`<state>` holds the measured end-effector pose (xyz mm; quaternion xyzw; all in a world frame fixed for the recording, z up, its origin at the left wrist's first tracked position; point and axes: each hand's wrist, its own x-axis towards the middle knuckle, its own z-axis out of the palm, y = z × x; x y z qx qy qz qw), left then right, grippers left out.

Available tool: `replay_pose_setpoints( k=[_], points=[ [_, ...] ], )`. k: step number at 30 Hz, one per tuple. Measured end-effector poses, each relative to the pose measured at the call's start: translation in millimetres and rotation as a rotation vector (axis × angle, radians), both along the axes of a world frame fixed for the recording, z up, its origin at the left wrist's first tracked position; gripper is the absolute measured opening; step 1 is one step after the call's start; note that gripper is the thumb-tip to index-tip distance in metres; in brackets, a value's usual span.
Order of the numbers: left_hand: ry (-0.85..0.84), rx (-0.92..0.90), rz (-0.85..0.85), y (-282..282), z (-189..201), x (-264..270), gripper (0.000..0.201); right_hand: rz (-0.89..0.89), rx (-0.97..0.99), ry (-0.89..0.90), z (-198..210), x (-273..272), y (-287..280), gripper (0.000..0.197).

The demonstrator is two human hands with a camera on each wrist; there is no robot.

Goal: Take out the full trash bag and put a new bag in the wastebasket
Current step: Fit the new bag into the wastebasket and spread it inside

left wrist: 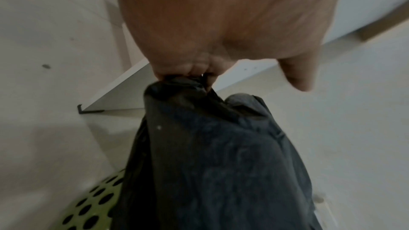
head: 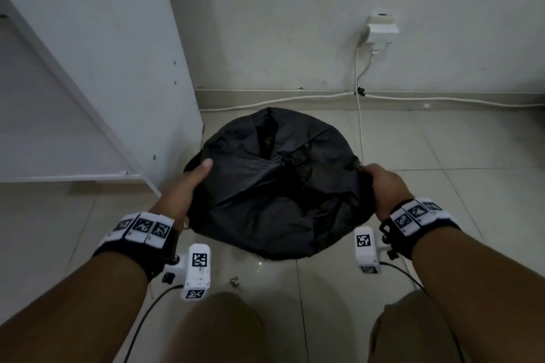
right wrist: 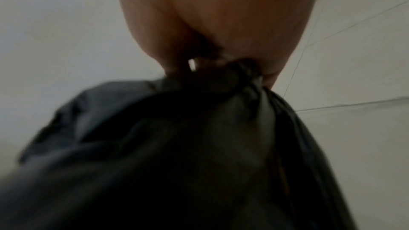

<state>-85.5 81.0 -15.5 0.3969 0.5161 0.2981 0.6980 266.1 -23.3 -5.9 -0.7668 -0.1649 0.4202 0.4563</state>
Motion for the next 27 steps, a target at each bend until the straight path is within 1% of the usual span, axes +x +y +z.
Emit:
replay_pose_setpoints(
  k=[1, 2, 3, 4, 5, 6, 7, 8, 10, 11, 13, 14, 17, 19, 20, 23, 25, 27],
  points=[
    [0.032, 0.038, -0.047, 2.7, -5.6, -0.9, 0.068, 0.032, 0.051, 0.019, 4.6, -5.0, 0.1, 0.030],
    [0.090, 0.074, -0.072, 3.8, -11.0, -1.2, 0.081, 0.011, 0.039, 0.170, 3.0, -7.4, 1.2, 0.042],
    [0.150, 0.106, -0.086, 3.0, -18.3, -3.3, 0.094, 0.019, 0.035, 0.262, -3.1, -7.3, 0.8, 0.058],
    [0.203, 0.138, -0.103, 0.9, -27.8, -5.6, 0.103, 0.063, -0.024, 0.260, -10.0, -6.9, 0.8, 0.077],
    [0.234, 0.161, -0.120, -4.9, -35.2, -8.0, 0.109, 0.076, -0.109, 0.196, -20.6, -5.2, -0.3, 0.094],
    [0.233, 0.194, -0.126, -13.9, -40.9, -9.5, 0.112, 0.097, -0.171, 0.132, -25.0, -7.0, -4.1, 0.108],
    [0.214, 0.213, -0.134, -23.6, -45.3, -11.5, 0.116, 0.086, -0.223, 0.063, -27.5, -12.6, -6.7, 0.116],
    [0.189, 0.244, -0.149, -35.5, -44.8, -10.5, 0.118, 0.071, -0.244, 0.008, -22.7, -22.5, -11.2, 0.114],
    [0.143, 0.305, -0.185, -52.2, -50.3, -8.7, 0.119, 0.071, -0.221, -0.173, -18.6, -34.3, -19.3, 0.092],
    [0.138, 0.330, -0.190, -59.8, -50.5, -7.2, 0.118, 0.055, -0.205, -0.277, -19.2, -38.1, -23.9, 0.087],
    [0.183, 0.352, -0.157, -67.4, -48.8, -3.7, 0.110, -0.015, -0.174, -0.418, -17.4, -45.2, -33.3, 0.087],
    [0.224, 0.368, -0.123, -69.3, -45.2, -1.8, 0.105, -0.051, -0.150, -0.453, -17.6, -47.5, -35.6, 0.086],
    [0.393, 0.425, -0.026, -71.8, -29.6, 3.9, 0.098, -0.096, -0.116, -0.500, -23.0, -54.2, -38.7, 0.075],
    [0.406, 0.435, 0.006, -70.5, -24.3, 7.0, 0.101, -0.094, -0.064, -0.520, -21.5, -62.6, -40.0, 0.066],
    [0.409, 0.440, 0.010, -71.1, -21.2, 9.9, 0.098, -0.094, -0.041, -0.529, -22.1, -66.9, -40.3, 0.062],
    [0.498, 0.454, -0.012, -74.0, -16.6, 18.1, 0.072, -0.133, 0.009, -0.518, -26.1, -79.5, -39.4, 0.056],
    [0.519, 0.459, 0.000, -76.1, -11.7, 22.5, 0.059, -0.187, 0.047, -0.512, -25.9, -88.8, -38.5, 0.051],
    [0.534, 0.491, -0.012, -77.3, -8.1, 25.5, 0.046, -0.228, 0.069, -0.468, -22.4, -96.2, -36.7, 0.046]
  ],
)
